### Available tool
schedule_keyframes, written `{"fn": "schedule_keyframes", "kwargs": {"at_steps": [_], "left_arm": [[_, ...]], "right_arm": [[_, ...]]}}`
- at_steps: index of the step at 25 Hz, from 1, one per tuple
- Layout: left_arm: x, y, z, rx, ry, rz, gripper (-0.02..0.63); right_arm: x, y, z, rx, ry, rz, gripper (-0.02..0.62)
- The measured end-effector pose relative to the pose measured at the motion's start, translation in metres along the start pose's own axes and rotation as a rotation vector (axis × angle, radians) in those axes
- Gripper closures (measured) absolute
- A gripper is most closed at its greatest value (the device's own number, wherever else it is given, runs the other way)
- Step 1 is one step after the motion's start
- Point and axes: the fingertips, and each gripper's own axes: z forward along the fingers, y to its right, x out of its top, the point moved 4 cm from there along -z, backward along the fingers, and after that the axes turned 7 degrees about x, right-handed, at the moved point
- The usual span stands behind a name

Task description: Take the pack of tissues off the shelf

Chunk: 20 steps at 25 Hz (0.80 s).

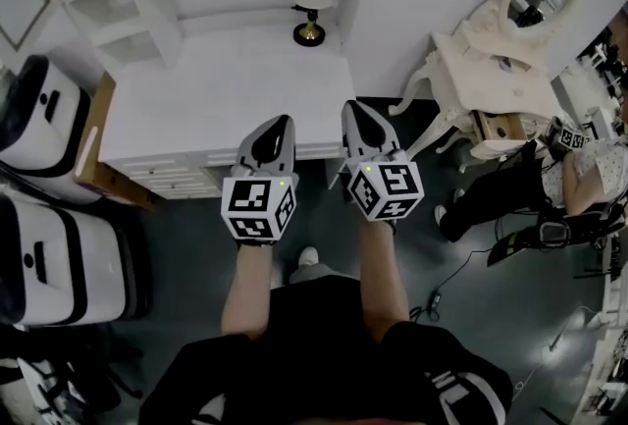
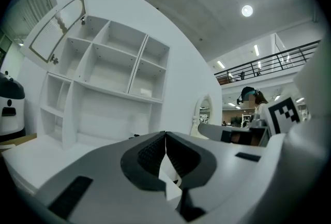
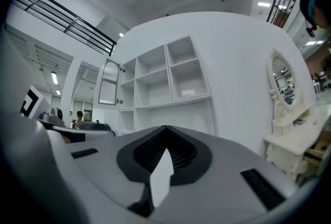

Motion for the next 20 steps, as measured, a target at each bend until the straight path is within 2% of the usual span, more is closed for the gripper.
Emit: {"fn": "schedule_keyframes", "kwargs": {"at_steps": [5, 12, 20], "left_arm": [[0.003, 0.002, 0.040, 0.002, 0.006, 0.012, 0.595], [0.007, 0.012, 0.072, -0.020, 0.015, 0.017, 0.595], [0.001, -0.024, 0.095, 0.024, -0.015, -0.006, 0.595]], "right_arm": [[-0.002, 0.031, 0.019, 0.010, 0.004, 0.002, 0.577], [0.003, 0.074, 0.023, -0.027, 0.016, 0.023, 0.577], [-0.015, 0.062, 0.061, 0.031, -0.030, 0.038, 0.577]]}}
